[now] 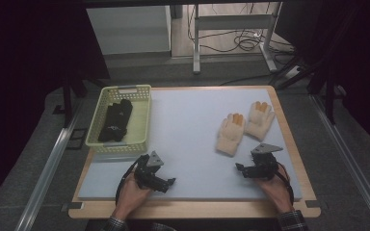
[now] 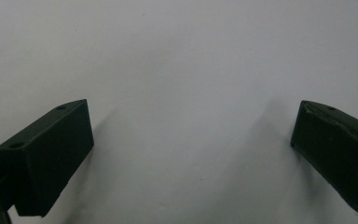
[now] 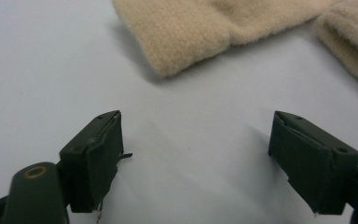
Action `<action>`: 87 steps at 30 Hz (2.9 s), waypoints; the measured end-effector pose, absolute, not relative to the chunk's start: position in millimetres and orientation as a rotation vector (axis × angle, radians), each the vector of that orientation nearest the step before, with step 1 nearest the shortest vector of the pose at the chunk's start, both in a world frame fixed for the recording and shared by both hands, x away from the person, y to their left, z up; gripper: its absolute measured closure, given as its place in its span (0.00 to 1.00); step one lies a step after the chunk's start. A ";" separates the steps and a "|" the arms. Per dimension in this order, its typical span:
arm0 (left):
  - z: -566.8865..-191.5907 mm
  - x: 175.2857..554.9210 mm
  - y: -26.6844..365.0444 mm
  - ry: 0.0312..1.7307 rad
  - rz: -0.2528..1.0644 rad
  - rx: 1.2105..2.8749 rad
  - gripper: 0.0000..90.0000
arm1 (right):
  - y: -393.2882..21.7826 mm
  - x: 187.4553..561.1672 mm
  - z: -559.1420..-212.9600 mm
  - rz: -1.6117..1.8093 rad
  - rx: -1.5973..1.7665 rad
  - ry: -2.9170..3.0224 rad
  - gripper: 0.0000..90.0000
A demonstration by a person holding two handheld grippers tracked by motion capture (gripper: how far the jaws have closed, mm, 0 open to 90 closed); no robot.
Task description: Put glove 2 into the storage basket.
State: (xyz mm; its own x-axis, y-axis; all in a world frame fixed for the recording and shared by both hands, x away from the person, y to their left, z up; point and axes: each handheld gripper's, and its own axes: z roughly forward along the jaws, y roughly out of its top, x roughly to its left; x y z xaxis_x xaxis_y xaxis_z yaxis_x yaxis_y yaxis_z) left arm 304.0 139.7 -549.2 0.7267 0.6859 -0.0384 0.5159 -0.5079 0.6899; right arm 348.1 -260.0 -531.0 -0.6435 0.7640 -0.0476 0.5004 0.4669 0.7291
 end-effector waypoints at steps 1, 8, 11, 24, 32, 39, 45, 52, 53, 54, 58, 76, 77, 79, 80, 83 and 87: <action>-549.2 303.9 139.5 0.904 0.314 2.228 0.00 | -260.0 347.9 -530.5 0.986 1.067 2.352 0.22; -549.6 303.6 139.9 0.904 0.316 2.222 0.00 | -252.4 358.3 -513.7 1.021 1.055 2.350 0.40; -549.6 303.3 140.1 0.908 0.319 2.217 0.00 | -246.9 371.4 -501.5 1.050 1.064 2.328 0.48; -549.7 302.9 140.2 0.907 0.323 2.216 0.01 | -211.3 446.9 -512.7 1.024 1.092 2.295 0.25; -549.7 302.8 140.2 0.907 0.325 2.215 0.01 | -210.0 454.7 -523.7 0.932 1.083 2.316 0.59; -549.8 302.7 140.2 0.906 0.326 2.214 0.01 | -214.1 448.9 -518.5 0.981 1.147 2.305 0.68; -549.7 302.6 140.2 0.906 0.326 2.215 0.01 | -203.2 417.2 -496.0 1.085 1.069 2.330 0.68; -549.7 302.6 140.2 0.906 0.327 2.214 0.01 | -168.3 378.3 -487.9 1.144 0.953 2.426 0.65; -549.7 302.6 140.2 0.906 0.327 2.214 0.01 | -162.2 374.3 -490.6 1.149 0.946 2.441 0.64; -549.7 302.6 140.2 0.907 0.327 2.214 0.01 | -158.9 372.2 -492.7 1.151 0.949 2.452 0.64; -549.7 302.5 140.2 0.907 0.327 2.214 0.01 | -143.6 365.6 -510.6 1.139 0.939 2.499 0.60; -549.8 302.6 140.2 0.907 0.326 2.214 0.01 | -200.9 396.5 -506.5 1.096 1.052 2.415 0.34; -549.8 302.6 140.2 0.907 0.325 2.214 0.01 | -208.6 399.7 -506.1 1.092 1.078 2.395 0.35; -549.8 302.6 140.2 0.907 0.326 2.214 0.01 | -224.6 406.7 -504.2 1.085 1.116 2.357 0.38; -549.8 302.6 140.2 0.907 0.326 2.214 0.01 | -229.3 408.7 -503.2 1.080 1.129 2.345 0.39; -549.8 302.6 140.2 0.907 0.326 2.214 0.01 | -246.1 416.9 -498.2 1.063 1.164 2.302 0.44; -549.8 302.7 140.2 0.907 0.326 2.214 0.01 | -263.1 426.1 -490.7 1.039 1.192 2.254 0.52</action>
State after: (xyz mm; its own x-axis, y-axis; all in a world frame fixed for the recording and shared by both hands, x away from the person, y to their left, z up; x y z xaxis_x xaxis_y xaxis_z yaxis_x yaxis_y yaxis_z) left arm 302.7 140.2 -549.8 0.7215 0.6916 -0.0333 0.5122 -0.5008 0.6977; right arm 426.1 -263.1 -490.7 -0.5644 0.8255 0.0047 0.5397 0.3646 0.7588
